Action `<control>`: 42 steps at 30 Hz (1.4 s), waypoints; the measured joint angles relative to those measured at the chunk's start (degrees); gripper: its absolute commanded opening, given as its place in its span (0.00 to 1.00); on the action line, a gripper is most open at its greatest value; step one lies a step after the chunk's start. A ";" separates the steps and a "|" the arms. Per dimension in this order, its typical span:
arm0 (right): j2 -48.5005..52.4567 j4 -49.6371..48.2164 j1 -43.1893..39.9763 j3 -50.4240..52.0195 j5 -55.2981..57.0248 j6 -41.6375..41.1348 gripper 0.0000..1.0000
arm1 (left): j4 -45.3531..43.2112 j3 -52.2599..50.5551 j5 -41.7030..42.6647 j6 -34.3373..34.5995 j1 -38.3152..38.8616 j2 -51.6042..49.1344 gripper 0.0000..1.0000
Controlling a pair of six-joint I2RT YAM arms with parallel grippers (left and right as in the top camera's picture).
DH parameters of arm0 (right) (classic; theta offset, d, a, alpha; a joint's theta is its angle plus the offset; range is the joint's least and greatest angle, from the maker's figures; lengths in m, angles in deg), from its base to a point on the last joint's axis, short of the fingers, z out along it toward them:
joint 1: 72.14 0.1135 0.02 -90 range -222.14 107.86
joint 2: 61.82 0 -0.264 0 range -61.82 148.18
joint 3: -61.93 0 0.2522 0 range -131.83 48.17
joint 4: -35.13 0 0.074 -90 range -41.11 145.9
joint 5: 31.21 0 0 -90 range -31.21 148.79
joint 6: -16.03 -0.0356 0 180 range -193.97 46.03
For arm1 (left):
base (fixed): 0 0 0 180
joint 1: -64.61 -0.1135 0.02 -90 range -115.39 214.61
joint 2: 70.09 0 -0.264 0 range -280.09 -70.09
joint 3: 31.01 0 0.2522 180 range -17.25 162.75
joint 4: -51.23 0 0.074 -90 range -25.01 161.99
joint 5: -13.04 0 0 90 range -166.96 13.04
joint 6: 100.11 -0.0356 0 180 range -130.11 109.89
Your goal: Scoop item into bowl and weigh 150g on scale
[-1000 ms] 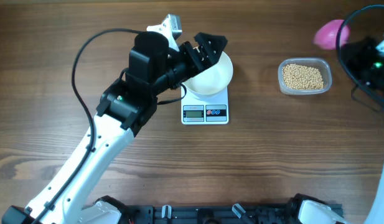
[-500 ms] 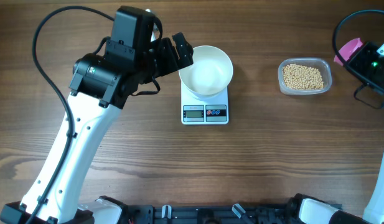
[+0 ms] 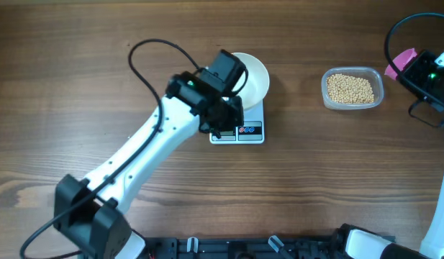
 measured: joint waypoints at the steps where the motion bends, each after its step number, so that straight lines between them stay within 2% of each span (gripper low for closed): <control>1: 0.02 0.00 0.00 0.00 0.00 0.00 0.04 | -0.15 -0.94 0.09 -0.04 0.00 -0.39 0.04; 6: 0.28 -0.15 0.00 0.00 0.00 0.83 0.04 | -3.06 -3.43 3.13 -5.95 -0.15 -0.72 0.04; 10: 0.98 -0.20 0.00 0.00 0.00 1.29 0.04 | -1.42 -3.48 6.16 -8.76 -2.78 0.35 0.04; 14: 1.20 0.04 0.00 0.85 0.00 1.53 0.04 | 1.55 -3.76 7.43 -11.50 -10.56 9.68 0.04; 18: 1.40 0.39 0.00 1.64 0.00 1.53 0.04 | 1.38 -4.94 7.74 -14.82 -14.38 25.64 0.04; 22: 1.40 -0.83 0.00 1.64 0.00 1.53 0.04 | -7.43 -15.39 8.48 -14.80 -14.47 34.16 0.04; 23: 1.40 -1.38 0.00 1.64 0.02 1.55 0.04 | -14.29 -20.61 8.68 -14.23 -14.40 34.62 0.04; 26: 1.40 -2.05 0.00 1.64 -0.04 3.87 0.04 | -28.37 -30.95 9.57 -12.37 -12.87 30.75 0.04; 30: 1.40 -1.81 0.00 1.64 -0.09 6.91 0.04 | -36.79 -34.56 9.66 -11.72 -7.65 24.24 0.04; 37: 1.40 -2.29 0.00 1.64 -0.07 8.70 0.04 | -45.27 -34.62 3.45 -11.52 2.56 13.05 0.04; 42: 1.40 -2.78 0.00 1.64 -0.07 8.70 0.04 | -46.80 -34.62 -2.40 -11.52 4.31 10.05 0.04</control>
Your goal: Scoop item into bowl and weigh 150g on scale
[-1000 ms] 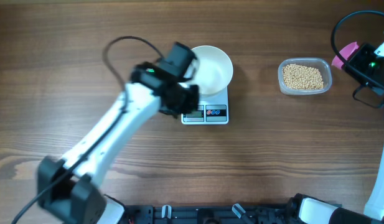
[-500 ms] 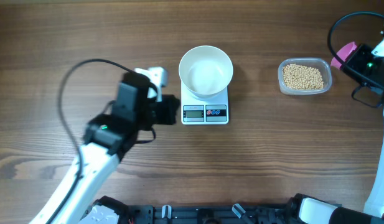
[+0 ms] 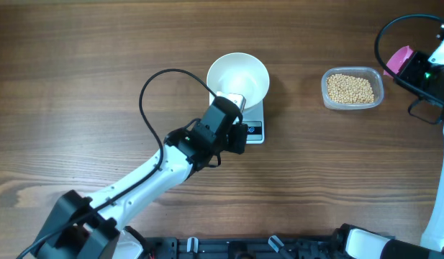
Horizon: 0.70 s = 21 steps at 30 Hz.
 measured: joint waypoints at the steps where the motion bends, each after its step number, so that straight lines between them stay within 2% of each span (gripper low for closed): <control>1: 0.00 -0.26 0.00 0.02 -0.02 0.00 0.04 | 0.00 0.00 -0.42 -0.02 0.00 -0.39 0.04; 5: 0.00 -0.79 0.00 0.02 0.00 0.00 0.04 | -0.46 0.00 -1.60 -1.64 0.11 -2.34 0.04; 10: 0.00 -0.83 0.00 0.00 0.00 0.00 0.04 | -5.51 0.00 -2.12 -2.82 0.11 -4.20 0.04; 14: 0.00 -0.98 0.00 0.00 0.00 0.00 0.04 | -5.81 0.00 -2.29 -3.19 0.11 -5.44 0.04; 21: 0.00 -1.01 0.00 0.00 -0.02 0.00 0.04 | -6.51 0.00 -2.32 -7.93 0.11 -6.73 0.04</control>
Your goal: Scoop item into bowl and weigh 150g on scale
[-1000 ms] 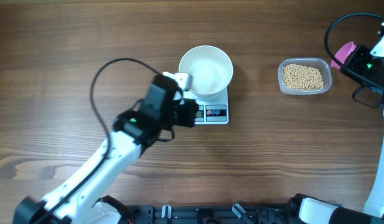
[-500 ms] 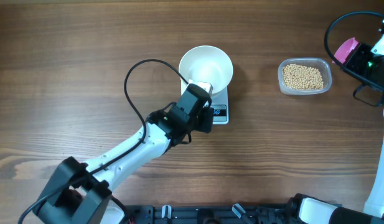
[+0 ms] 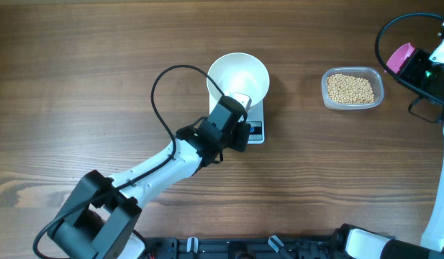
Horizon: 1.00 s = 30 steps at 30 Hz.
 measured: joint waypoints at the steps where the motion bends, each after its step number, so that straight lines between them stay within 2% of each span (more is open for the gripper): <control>1: 0.00 0.00 0.00 0.00 0.02 0.00 0.04 | -0.37 0.00 0.00 -0.68 0.00 -0.55 0.04; 12: 0.00 -0.17 0.00 0.02 0.02 0.00 0.04 | -6.69 0.00 0.00 -2.19 0.00 -3.32 0.04; 21: 0.00 -0.20 0.00 0.02 0.02 0.00 0.04 | -3.30 -0.02 0.00 -2.10 0.00 -3.32 0.04; 30: 0.00 -1.27 0.00 0.00 0.00 0.00 0.04 | -5.09 -0.39 -2.62 -2.05 -0.02 -3.34 0.04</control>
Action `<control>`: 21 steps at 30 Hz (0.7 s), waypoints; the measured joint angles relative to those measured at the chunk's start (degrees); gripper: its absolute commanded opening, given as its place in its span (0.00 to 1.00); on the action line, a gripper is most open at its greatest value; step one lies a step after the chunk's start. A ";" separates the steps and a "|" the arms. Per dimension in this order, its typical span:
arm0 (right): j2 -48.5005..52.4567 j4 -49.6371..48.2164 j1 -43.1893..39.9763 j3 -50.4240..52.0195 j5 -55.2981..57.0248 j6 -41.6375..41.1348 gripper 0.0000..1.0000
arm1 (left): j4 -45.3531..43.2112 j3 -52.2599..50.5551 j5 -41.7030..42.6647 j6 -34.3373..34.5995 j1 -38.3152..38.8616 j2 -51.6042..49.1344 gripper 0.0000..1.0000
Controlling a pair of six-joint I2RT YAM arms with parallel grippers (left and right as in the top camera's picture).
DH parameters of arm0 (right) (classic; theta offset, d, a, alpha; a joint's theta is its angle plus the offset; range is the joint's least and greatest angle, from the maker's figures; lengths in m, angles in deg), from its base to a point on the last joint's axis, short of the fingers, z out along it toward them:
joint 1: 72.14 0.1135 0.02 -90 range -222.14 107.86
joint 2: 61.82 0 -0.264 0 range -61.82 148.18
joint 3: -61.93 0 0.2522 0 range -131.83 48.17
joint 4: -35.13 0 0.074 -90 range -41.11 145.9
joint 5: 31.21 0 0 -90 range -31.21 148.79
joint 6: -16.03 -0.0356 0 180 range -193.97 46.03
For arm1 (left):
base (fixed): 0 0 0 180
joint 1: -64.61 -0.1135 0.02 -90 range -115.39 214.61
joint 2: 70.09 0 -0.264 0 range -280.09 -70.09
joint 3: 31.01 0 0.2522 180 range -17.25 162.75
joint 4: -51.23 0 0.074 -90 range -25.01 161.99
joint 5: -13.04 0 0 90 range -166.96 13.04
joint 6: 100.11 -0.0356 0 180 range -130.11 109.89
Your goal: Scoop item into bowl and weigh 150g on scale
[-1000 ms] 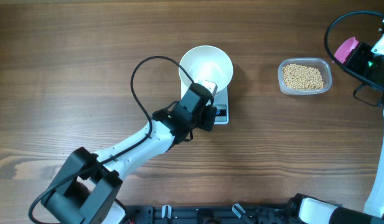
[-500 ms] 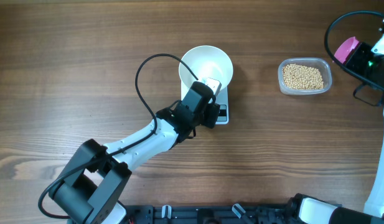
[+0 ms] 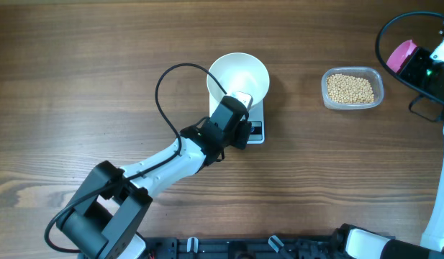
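Note:
An empty white bowl (image 3: 239, 75) stands on the small scale (image 3: 255, 121) at the table's middle. My left gripper (image 3: 236, 132) hangs low over the scale's front-left corner, next to its display; the wrist hides the fingers, so their state is unclear. A clear tub of yellow beans (image 3: 352, 88) sits to the right of the scale. At the far right edge my right gripper (image 3: 417, 66) is held away from the tub, shut on a pink scoop (image 3: 401, 55).
The left arm's black cable (image 3: 168, 83) loops over the table left of the bowl. The right arm's cable (image 3: 386, 36) arcs above the tub's right side. Bare wooden tabletop (image 3: 78, 86) lies all around.
The left gripper stays at the scale's front-left corner. Only the left arm's elbow and lower link have shifted a little to the right. Bowl, tub and right arm are unchanged.
At first my left gripper was over the bowl's left rim, covering part of the bowl on the scale. By 1.7 s ago it had drawn back to the scale's front-left corner, leaving the bowl standing free. It has stayed there since. The right gripper has kept the pink scoop at the far right.

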 measured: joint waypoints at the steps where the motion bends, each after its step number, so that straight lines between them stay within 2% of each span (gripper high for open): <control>1: 0.00 -0.02 0.00 0.00 0.02 0.00 0.04 | 0.00 -0.13 -0.02 0.00 0.00 -0.04 0.04; 21: 0.00 -0.02 0.00 0.00 0.02 0.00 0.04 | -4.02 -1.81 0.28 0.11 0.00 -4.22 0.04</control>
